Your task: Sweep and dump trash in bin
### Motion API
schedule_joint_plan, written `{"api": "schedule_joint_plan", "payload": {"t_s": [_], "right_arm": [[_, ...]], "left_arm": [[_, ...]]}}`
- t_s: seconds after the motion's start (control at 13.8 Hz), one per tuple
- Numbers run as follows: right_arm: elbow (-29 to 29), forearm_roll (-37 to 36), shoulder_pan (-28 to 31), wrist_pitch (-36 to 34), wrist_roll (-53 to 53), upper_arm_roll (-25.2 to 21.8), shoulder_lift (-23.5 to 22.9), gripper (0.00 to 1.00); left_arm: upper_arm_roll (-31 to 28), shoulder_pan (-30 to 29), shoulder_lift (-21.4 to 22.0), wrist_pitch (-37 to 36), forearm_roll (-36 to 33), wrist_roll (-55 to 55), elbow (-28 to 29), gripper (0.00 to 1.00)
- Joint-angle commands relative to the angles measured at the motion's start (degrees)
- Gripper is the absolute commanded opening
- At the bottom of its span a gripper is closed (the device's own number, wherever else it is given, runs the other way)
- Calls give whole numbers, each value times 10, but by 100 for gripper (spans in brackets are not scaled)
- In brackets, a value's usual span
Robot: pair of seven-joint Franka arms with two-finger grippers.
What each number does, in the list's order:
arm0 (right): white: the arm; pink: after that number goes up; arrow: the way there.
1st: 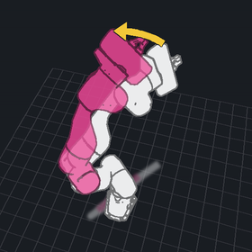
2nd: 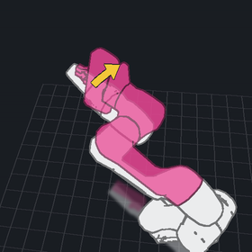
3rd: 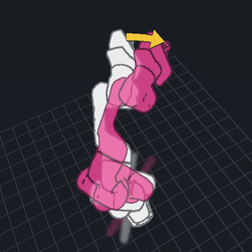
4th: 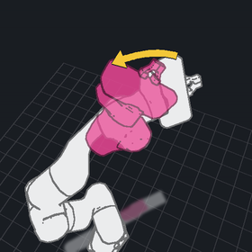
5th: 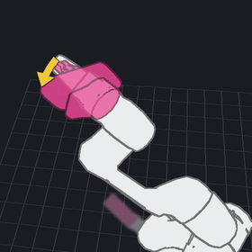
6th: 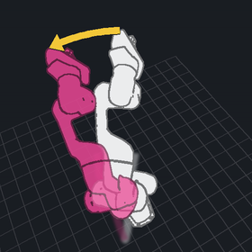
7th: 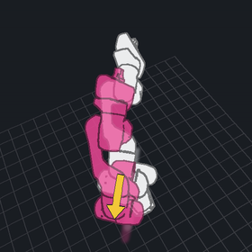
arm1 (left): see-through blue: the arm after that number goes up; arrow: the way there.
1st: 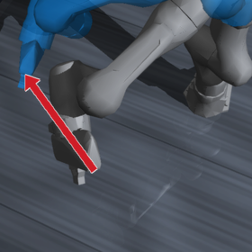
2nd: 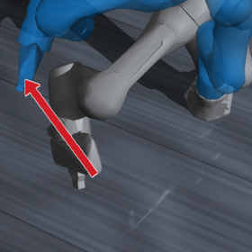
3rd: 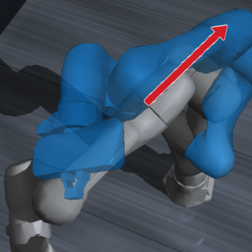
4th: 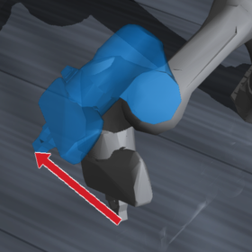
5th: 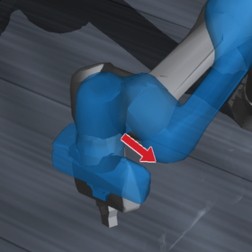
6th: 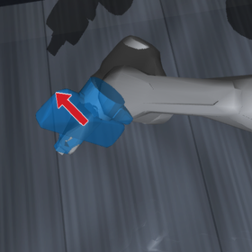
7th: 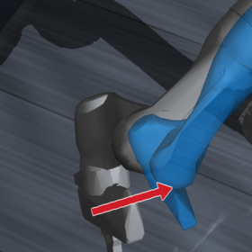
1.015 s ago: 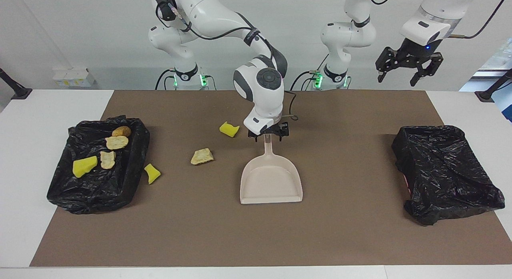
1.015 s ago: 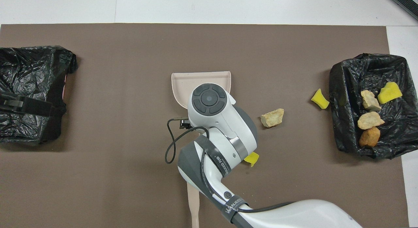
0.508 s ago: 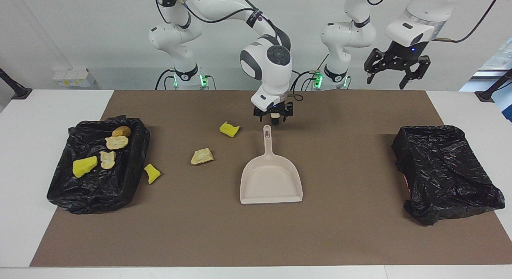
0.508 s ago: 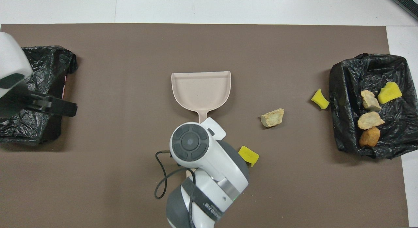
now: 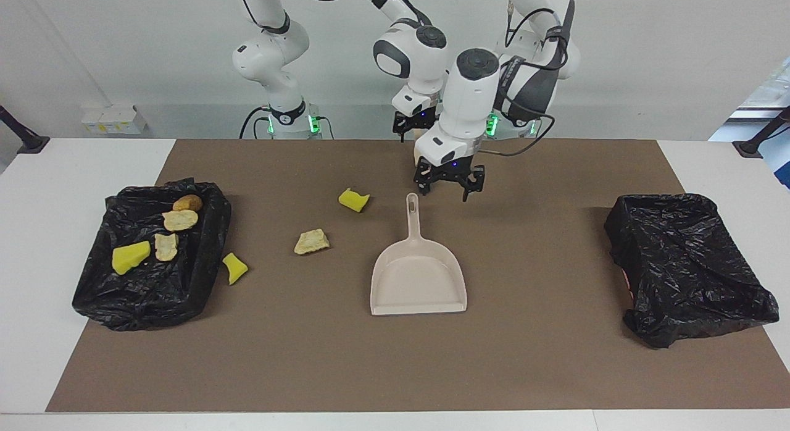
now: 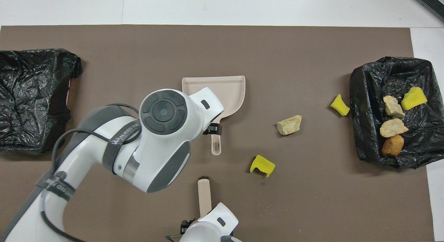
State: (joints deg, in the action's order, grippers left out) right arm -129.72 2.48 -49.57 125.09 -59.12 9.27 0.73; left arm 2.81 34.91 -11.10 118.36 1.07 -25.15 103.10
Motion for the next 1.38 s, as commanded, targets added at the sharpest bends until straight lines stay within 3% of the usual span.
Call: {"api": "schedule_joint_plan", "payload": {"t_s": [0.0,0.29,0.51,0.65,0.73,0.8,1.09,1.31], "right_arm": [[-30,55,-10,18,1,-1,13,87],[-48,73,-33,31,6,-2,9,80],[-52,73,-35,31,11,-2,11,50],[-52,93,-35,29,26,-2,11,17],[-52,104,-35,28,23,-2,9,5],[-48,105,-33,20,15,-2,9,0],[-40,105,16,-30,11,-6,39,0],[-34,104,65,-79,52,-8,65,0]], "left_arm": [[-11,31,-35,55,-12,-49,1,100],[-11,37,-61,101,-12,-70,20,100],[-11,38,-77,118,-12,-84,19,100],[-11,37,-78,119,-11,-94,25,100],[-11,36,-78,120,-10,-94,27,93],[-11,35,-77,117,-10,-94,31,90],[-11,39,-76,111,-10,-93,39,66],[-11,37,-78,116,-12,-93,24,34]]}}
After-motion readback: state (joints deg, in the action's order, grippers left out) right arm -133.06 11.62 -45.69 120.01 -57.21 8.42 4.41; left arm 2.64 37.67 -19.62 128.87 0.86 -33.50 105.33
